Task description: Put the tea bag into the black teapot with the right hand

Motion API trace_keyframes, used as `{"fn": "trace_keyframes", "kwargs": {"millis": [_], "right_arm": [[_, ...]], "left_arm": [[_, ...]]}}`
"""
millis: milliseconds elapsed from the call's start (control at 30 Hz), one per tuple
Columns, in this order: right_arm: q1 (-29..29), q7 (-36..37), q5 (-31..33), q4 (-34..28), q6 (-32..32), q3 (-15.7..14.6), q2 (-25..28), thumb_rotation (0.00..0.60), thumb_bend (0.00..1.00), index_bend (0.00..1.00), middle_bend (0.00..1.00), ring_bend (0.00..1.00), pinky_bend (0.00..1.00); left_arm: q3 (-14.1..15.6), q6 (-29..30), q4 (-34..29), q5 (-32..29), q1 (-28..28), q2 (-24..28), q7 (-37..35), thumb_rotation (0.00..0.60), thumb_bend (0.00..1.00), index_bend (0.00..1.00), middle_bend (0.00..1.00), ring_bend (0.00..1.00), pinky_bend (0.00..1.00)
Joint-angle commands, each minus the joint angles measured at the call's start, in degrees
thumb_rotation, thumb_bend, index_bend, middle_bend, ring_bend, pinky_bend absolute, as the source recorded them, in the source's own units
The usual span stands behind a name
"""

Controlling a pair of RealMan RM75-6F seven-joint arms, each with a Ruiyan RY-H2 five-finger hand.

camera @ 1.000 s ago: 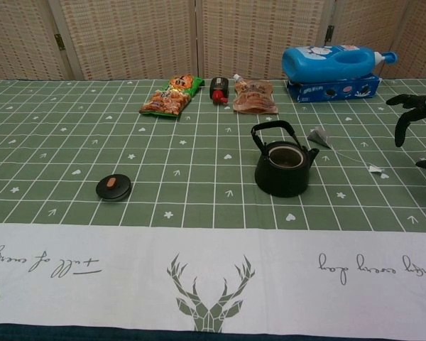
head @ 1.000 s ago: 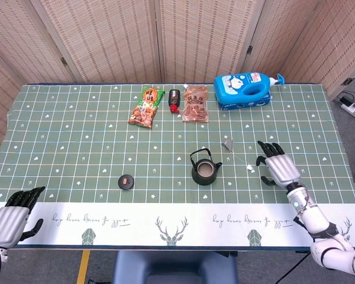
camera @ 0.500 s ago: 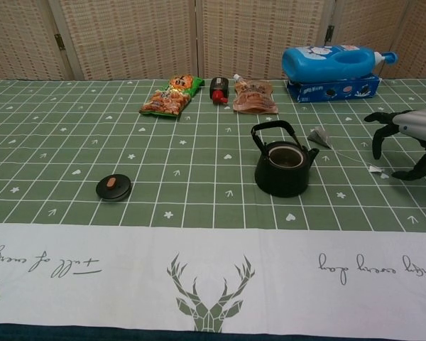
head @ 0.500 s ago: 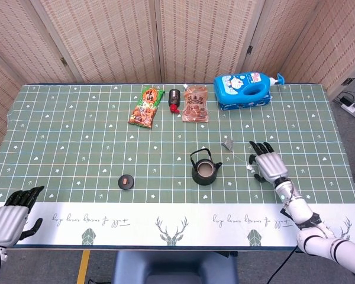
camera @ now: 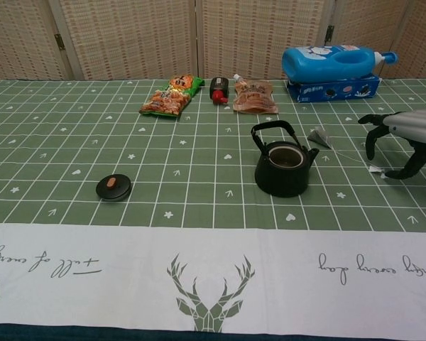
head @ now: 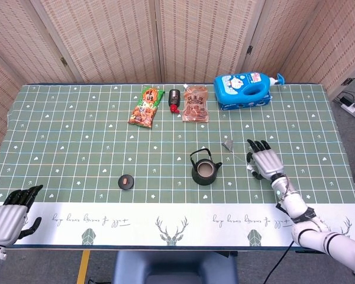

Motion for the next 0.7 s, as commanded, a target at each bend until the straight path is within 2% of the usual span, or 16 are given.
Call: {"fn": "trace_keyframes", "kwargs": {"millis": [33,700], "right_arm": [[0.44,-0.9,0.76,-0.39,-0.74,-0.18,0.1,0.6,0.33,0.39,0.0,0.0,0.0],[2.3,-4.62,5.87,0.05,-2.83,-0.17,-0.55,0.6,0.33,0.4,0.0,0.0,0.0]], "left_arm": [[0.07,0.0,0.05,0.25,-0.06,0.05,-0.31,0.6,0.37,0.0,0.06,0.12,0.11],[0.17,-0.18,0.44,0.33,-0.2,0.12,-0.85,0.6,0.37,0.0,0.06,0.12,0.11]]}}
